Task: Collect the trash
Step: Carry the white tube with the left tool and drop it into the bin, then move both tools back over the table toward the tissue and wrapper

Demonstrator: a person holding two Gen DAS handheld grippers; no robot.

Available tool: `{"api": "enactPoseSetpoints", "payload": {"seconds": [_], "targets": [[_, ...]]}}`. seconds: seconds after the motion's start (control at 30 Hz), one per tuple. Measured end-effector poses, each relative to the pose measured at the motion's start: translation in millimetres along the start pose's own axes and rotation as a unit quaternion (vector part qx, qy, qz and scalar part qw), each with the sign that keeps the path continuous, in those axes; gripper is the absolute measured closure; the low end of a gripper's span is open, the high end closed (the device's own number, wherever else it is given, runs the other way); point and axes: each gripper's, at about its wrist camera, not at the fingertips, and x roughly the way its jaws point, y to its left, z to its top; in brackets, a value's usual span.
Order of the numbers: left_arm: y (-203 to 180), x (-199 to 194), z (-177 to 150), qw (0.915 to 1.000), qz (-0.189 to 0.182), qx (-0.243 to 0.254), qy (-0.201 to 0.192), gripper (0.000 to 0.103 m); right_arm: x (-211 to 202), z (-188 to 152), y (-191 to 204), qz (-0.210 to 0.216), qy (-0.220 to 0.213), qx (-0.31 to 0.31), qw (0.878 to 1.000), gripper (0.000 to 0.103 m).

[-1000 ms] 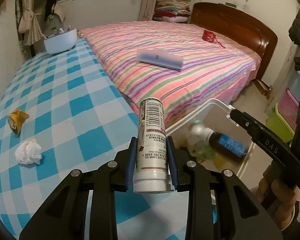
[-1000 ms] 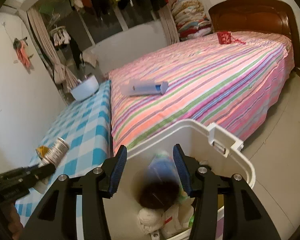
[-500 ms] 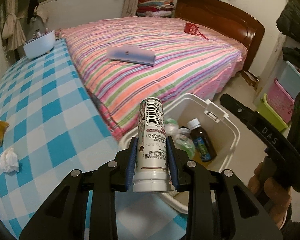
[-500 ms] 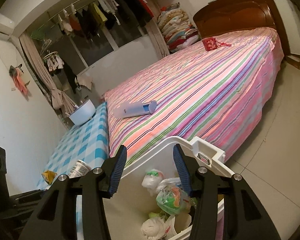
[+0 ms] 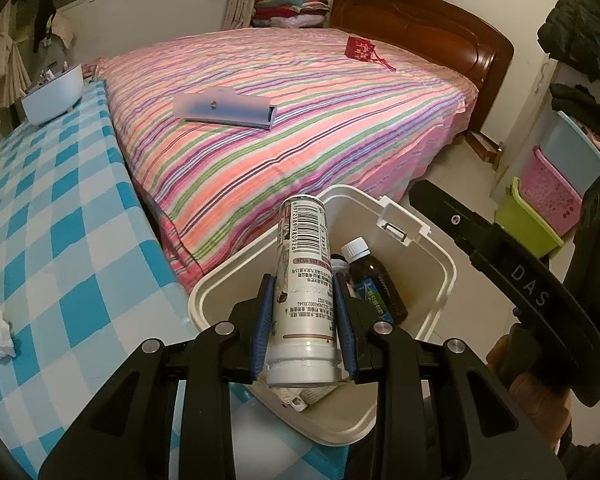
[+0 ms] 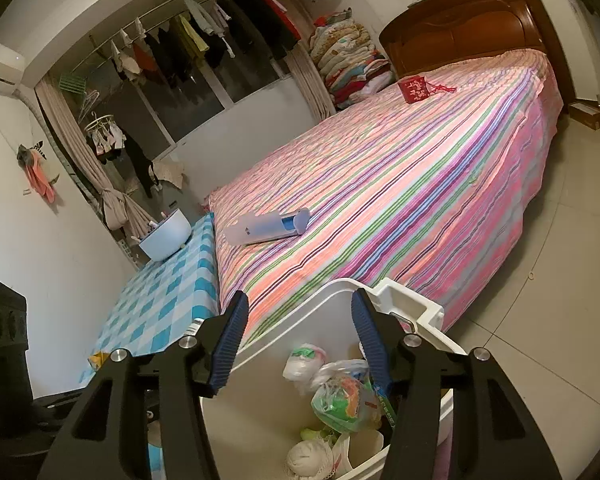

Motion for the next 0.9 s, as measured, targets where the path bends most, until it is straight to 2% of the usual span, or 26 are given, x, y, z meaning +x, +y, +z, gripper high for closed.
{"api": "enactPoseSetpoints", "payload": {"seconds": [0.17,0.23,0.3,0.4,0.63,0.87,0.9], "targets": [[-1.9,-0.2,-1.3,1.0,0.001,0.002,-0.002,0.069,0.3,0.2,0.2,0.0,0.0,0.0,1.0,0.05],[-1.4,-1.6,-1.3,1.0,0.001,0.0,-0.006,0.057,0.6,0.5,0.4,-0.001,0.0,-0.002,1.0,0.05],[-0.1,-5.3,-1.1,0.9998,0.007,-0.005,-0.017,0.038,0.7,0.5,-0.4,-0.001,0.001,-0.001,1.0,0.05],[1.7,-10.9,0.0,0.9994,0.017,-0.004,-0.031,0.024,0.2,0.2,-1.6,-0.002,0.001,-0.001,1.0,0.05],[15.5,-20.0,-1.2,0.9983,0.044,-0.004,-0.037,0.022,1.7,-1.6,0.9,0.003,0.006,-0.007,1.0,0.05],[47.2,-27.8,-6.3,0.996,0.081,-0.018,-0.033,0.022,5.9,-5.8,14.4,0.01,0.014,-0.017,1.0,0.05],[52.6,-28.9,-7.1,0.9956,0.085,-0.023,-0.033,0.017,7.0,-6.7,16.4,0.012,0.017,-0.019,1.0,0.05]]}}
